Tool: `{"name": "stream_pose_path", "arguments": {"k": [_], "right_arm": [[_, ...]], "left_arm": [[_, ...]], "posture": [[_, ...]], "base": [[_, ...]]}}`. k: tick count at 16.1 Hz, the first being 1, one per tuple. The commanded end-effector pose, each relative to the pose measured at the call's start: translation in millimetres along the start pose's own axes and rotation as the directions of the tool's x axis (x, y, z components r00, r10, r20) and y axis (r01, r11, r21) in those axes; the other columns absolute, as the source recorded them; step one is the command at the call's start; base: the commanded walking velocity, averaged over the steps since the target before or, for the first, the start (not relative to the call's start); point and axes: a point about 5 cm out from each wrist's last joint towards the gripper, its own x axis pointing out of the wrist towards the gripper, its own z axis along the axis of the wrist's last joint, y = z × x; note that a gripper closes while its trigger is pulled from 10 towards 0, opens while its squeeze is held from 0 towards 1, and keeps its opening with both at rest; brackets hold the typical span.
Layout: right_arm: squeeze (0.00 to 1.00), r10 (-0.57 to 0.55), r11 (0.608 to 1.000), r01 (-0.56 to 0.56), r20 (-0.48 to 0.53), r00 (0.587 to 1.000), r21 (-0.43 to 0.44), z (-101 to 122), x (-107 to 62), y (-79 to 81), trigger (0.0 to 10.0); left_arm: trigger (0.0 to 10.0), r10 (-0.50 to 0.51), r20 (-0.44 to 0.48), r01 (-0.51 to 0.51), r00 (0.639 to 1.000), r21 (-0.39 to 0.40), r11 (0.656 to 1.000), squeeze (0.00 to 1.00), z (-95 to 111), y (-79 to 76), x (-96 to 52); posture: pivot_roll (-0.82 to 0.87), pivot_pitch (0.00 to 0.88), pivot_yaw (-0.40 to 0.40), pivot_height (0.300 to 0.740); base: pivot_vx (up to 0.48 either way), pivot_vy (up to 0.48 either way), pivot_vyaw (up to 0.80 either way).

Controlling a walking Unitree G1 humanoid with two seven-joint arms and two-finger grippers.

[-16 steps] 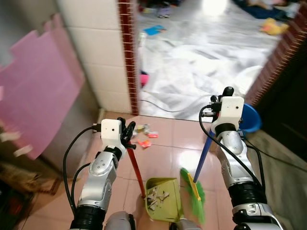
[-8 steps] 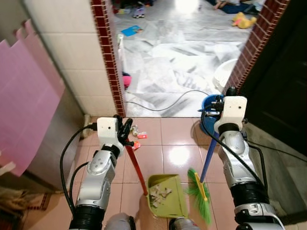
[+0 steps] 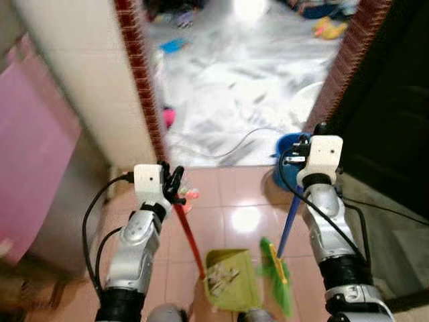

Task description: Sweep floor

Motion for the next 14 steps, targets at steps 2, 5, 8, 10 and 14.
{"name": "stream_pose_path", "arguments": {"k": [2,5,8,10,14], "right_arm": [[0.0,-0.017,1.0,0.018,0.014,1.0,-0.024,3,2.7,-5.4,10.0],[0.0,-0.017,1.0,0.018,0.013,1.0,-0.025,3,2.5,-4.9,10.0],[0.0,-0.016,1.0,0.016,0.01,1.0,-0.025,1,1.9,-4.7,10.0],[0.0,-0.015,1.0,0.015,0.003,1.0,-0.026,-3,-1.3,-6.2,10.0],[0.0,0.006,1.0,-0.006,-0.016,1.0,-0.024,-10,-11.3,-4.6,10.0]], "left_arm": [[10.0,-0.04,0.073,0.041,0.997,-0.013,0.999,0.0,17,-8.6,3.8],[10.0,-0.043,0.073,0.045,0.996,-0.015,0.999,0.0,17,-9.0,4.5],[10.0,-0.044,0.071,0.045,0.996,-0.011,0.999,0.0,17,-8.4,4.6],[10.0,-0.043,0.072,0.043,0.996,-0.003,0.999,0.0,18,-6.8,4.3],[10.0,-0.022,0.082,0.025,0.996,-0.026,0.999,0.0,21,-1.8,1.8]], "posture": [[0.01,0.0,0.023,0.74],[0.01,0.0,0.025,0.74],[0.01,0.0,0.026,0.74],[0.01,0.0,0.029,0.74],[0.01,0.0,0.031,0.74]], "base": [[0.291,0.0,-0.8],[0.3,0.0,-0.8],[0.295,0.0,-0.8],[0.289,0.0,-0.8],[0.072,0.0,-0.32]]}}
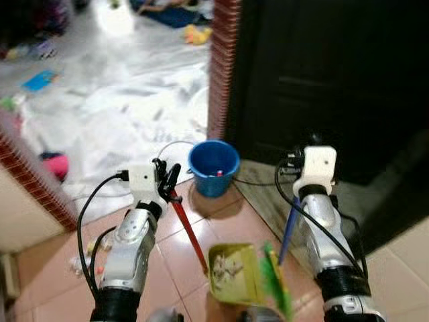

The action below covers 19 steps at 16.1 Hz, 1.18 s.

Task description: Sweep floor

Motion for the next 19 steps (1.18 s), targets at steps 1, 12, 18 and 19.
{"name": "stream_pose_path", "arguments": {"k": [1,12,18,19], "right_arm": [[0.0,-0.001,1.0,0.001,0.005,1.0,-0.016,1,-0.6,-5.4,10.0],[0.0,0.033,0.999,-0.033,-0.01,0.999,-0.038,-2,2.0,-5.9,10.0],[0.0,0.058,0.998,-0.059,-0.017,0.998,-0.037,-4,0.4,0.6,10.0],[0.0,0.059,0.998,-0.059,-0.017,0.998,-0.037,-4,0.7,0.4,10.0]], "left_arm": [[10.0,-0.017,0.035,0.018,0.999,-0.037,0.999,0.0,9,-5.7,1.4],[10.0,0.137,0.353,-0.099,0.925,-0.126,0.987,0.0,107,5.2,0.5],[10.0,0.267,0.517,-0.233,0.813,-0.131,0.964,0.0,164,28.2,3.5],[10.0,0.267,0.53,-0.235,0.805,-0.128,0.964,0.0,168,27.9,2.9]], "posture": [[0.01,0.0,0.029,0.74],[0.04,0.0,0.008,0.74],[0.03,0.0,0.004,0.74],[0.03,0.0,0.002,0.74]], "base": [[0.0,0.0,0.0],[0.0,0.0,0.0],[0.0,0.0,-0.53],[0.292,0.0,-0.69]]}}
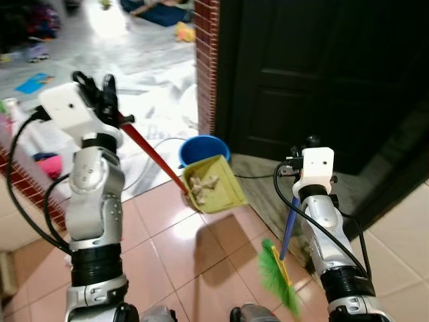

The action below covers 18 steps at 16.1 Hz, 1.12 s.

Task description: Sweep floor

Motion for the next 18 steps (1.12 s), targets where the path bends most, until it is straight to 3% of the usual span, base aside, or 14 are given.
{"name": "stream_pose_path", "arguments": {"k": [1,11,18], "right_arm": [[0.0,0.003,1.0,-0.003,-0.022,1.0,-0.009,-2,1.6,-1.5,10.0],[0.0,0.042,0.999,-0.042,-0.009,0.999,-0.008,-1,1.2,5.4,10.0],[0.0,0.052,0.999,-0.052,-0.003,0.999,-0.012,0,1.0,8.2,10.0]], "left_arm": [[10.0,-0.018,0.112,0.021,0.994,-0.025,0.999,0.0,25,-8.8,7.0],[10.0,0.109,0.181,-0.122,0.977,0.059,0.991,0.0,39,3.2,15.7],[10.0,0.098,0.211,-0.115,0.973,0.07,0.991,0.0,42,-3.7,19.0]], "posture": [[0.03,0.0,0.002,0.74],[0.03,0.0,0.003,0.74],[0.02,0.0,0.006,0.74]], "base": [[0.394,0.0,-0.56],[0.42,0.0,0.0],[0.446,0.0,0.0]]}}
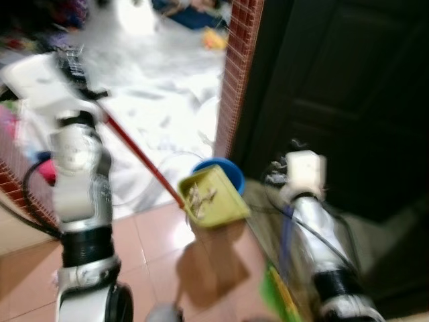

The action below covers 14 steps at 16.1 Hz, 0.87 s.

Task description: Sweep floor

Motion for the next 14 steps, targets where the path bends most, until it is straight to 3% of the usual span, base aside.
{"name": "stream_pose_path", "arguments": {"k": [1,14], "right_arm": [[0.0,-0.04,0.999,0.041,0.039,0.998,-0.016,7.7,1.9,-15.7,10.0],[0.0,-0.026,1.0,0.027,0.036,0.999,-0.015,6.9,1.7,-12.2,10.0]], "left_arm": [[10.0,-0.046,0.091,0.046,0.995,-0.002,0.999,0.0,17.8,-14.2,2.9],[10.0,-0.032,0.127,0.025,0.991,0.055,0.998,0.0,19.3,-13.1,4.5]], "posture": [[0.02,0.0,0.006,0.74],[0.02,0.0,0.009,0.74]], "base": [[0.48,0.0,0.0],[0.477,0.0,0.0]]}}
